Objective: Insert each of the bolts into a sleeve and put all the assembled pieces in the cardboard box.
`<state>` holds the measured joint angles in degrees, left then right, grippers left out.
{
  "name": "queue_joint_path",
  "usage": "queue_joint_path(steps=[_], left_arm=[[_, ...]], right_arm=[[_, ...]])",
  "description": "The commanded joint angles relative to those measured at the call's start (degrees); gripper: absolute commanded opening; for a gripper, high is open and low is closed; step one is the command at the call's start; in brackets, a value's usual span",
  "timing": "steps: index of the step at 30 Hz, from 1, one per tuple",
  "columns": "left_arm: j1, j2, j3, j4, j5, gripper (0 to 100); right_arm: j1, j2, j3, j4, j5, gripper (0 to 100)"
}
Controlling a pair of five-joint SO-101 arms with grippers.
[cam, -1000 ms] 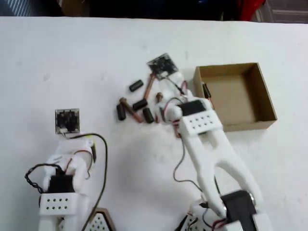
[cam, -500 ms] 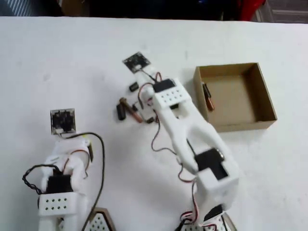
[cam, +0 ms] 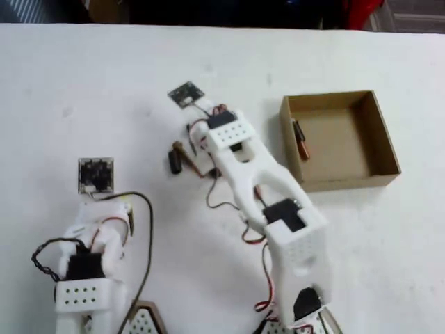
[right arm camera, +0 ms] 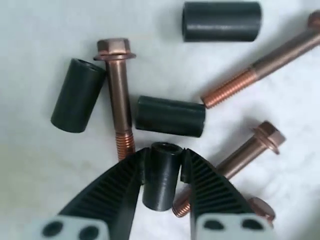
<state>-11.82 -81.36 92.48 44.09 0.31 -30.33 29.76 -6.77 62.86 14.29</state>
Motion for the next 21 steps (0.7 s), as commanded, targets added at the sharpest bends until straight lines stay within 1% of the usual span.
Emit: queue_joint_path(steps=[1,7,12,15,21], left_arm=[[-0.7,-0.7,-0.2,-1.2,-0.7,2],[-0.7,-0.7,-0.1,-1.1,-0.8,2],[-0.7,-0.7,-0.1,-1.1,-0.8,2],[-0.7,-0.7,-0.1,-1.1,-0.8,2],[-0.7,-0.7,-0.1,-1.1,-0.8,2]], right_arm=[[-2.0,0.3,-1.4,2.5,-0.6,8.8],[-1.5,0.8,-1.4,4.9,-0.1,9.4],[-1.5,0.6,-1.4,6.6,-0.1,18.5],[-1.5,0.6,-1.4,6.8,-0.1,15.3],[-1.5,0.5,-1.4,6.6,-0.1,2.6]])
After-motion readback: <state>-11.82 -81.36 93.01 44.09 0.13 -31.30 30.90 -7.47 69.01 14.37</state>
